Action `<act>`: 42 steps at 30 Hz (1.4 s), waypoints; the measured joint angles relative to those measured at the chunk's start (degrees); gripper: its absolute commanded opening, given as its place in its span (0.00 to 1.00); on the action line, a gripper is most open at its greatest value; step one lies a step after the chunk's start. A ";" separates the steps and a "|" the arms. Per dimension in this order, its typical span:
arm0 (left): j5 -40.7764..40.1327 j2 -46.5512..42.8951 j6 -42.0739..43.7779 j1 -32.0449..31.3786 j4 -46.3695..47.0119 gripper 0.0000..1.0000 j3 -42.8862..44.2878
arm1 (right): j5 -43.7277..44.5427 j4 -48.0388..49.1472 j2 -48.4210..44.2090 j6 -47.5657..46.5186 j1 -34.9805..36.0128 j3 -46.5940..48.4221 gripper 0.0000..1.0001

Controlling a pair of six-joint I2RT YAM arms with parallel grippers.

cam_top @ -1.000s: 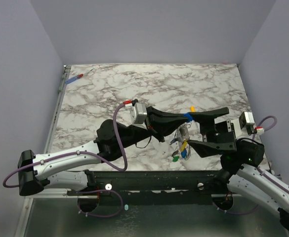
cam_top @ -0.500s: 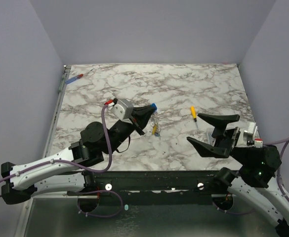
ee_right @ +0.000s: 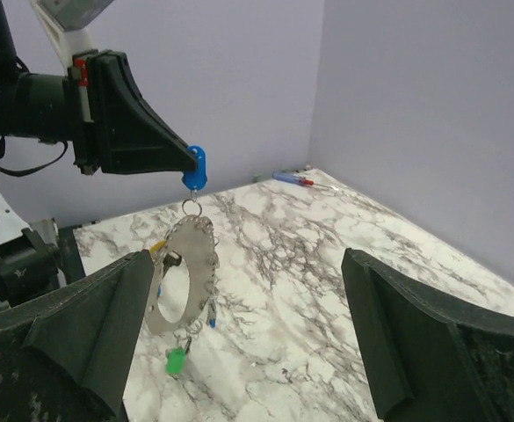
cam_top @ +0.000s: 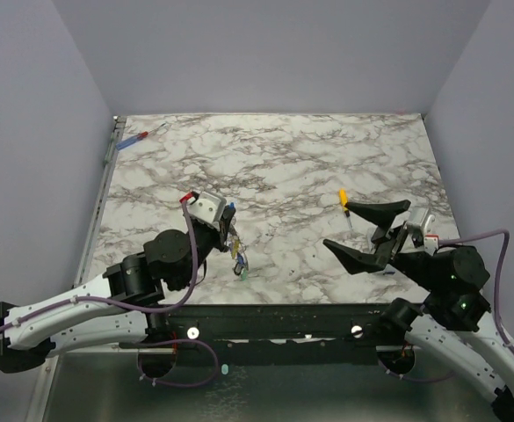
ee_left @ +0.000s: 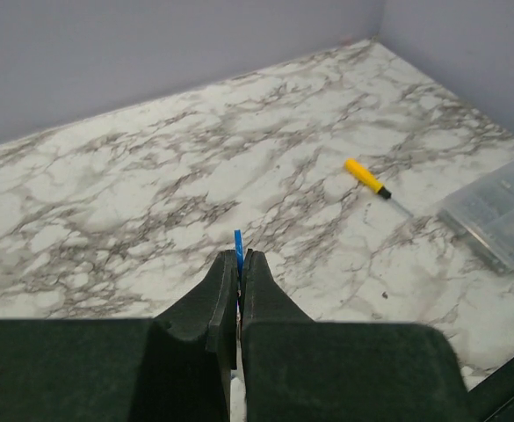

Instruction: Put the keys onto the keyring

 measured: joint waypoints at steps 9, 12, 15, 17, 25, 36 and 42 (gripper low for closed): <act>-4.52 -2.27 -1.88 0.00 -4.28 0.00 -6.08 | 0.02 -1.79 2.58 -0.11 0.00 1.31 0.99; -4.98 -0.76 -1.88 0.00 -4.20 0.00 -6.14 | 0.15 -1.97 2.47 -0.11 0.00 1.31 0.99; -5.03 1.64 -1.64 0.02 -3.54 0.00 -6.14 | 0.46 -2.78 1.92 -0.13 0.00 1.31 0.99; -5.01 3.54 -1.38 0.02 -2.80 0.00 -6.14 | 0.74 -3.50 1.33 -0.15 0.00 1.31 0.99; -3.65 15.47 1.07 0.66 2.29 0.00 -5.05 | 3.69 -6.58 -1.18 -2.29 0.00 1.25 1.00; 12.48 28.02 4.87 13.00 9.27 0.00 -0.48 | 7.06 -9.51 -2.99 -5.90 0.00 -0.44 1.00; 21.99 35.26 7.85 20.06 12.26 0.00 2.03 | 8.11 -9.42 -2.73 -7.63 0.00 -2.40 1.00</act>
